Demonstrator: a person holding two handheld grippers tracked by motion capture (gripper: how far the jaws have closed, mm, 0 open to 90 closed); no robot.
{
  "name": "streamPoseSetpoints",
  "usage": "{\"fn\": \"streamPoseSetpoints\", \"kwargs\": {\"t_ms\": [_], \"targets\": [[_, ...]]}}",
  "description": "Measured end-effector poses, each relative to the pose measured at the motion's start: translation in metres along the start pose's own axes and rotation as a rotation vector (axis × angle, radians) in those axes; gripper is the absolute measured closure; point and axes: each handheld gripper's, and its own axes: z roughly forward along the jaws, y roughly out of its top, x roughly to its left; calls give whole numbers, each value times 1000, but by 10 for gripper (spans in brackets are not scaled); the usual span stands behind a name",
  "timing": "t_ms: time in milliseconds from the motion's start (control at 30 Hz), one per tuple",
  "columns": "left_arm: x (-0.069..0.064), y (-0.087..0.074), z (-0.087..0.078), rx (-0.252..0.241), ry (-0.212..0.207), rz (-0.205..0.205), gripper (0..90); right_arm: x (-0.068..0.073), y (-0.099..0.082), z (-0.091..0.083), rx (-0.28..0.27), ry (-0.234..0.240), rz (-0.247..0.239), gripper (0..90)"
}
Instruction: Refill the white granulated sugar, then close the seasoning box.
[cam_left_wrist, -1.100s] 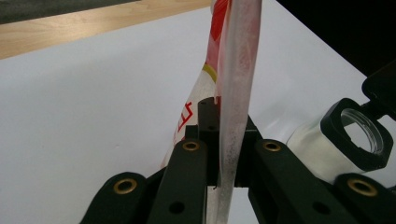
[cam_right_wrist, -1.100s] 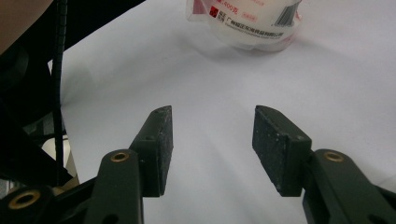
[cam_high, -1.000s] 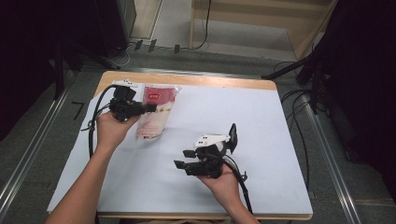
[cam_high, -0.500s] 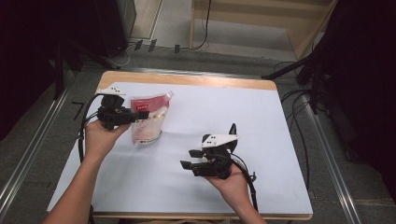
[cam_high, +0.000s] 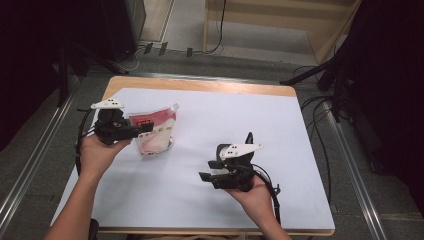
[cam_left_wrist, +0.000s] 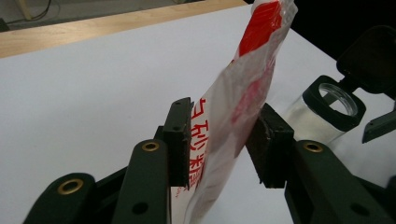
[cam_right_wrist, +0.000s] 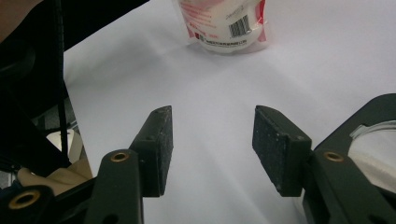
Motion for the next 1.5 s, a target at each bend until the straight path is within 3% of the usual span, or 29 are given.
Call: {"fn": "streamPoseSetpoints", "kwargs": {"t_ms": [300,600,700,833,1500], "targets": [[2,-1,-6,55,-17,-17,581,-3,3,-4,-5,-8,-4,488],[4,-4,-19,110,-32,-5,527,-4,5,-6,7,-2,1,493],[7,-6,-23,108,-23,-22,512,-6,5,-7,8,-2,3,495],[9,-9,-28,122,-17,-4,504,-7,6,-7,12,-8,4,497],[30,-18,-43,127,11,-58,496,-11,10,-10,19,-11,-3,523]]}}
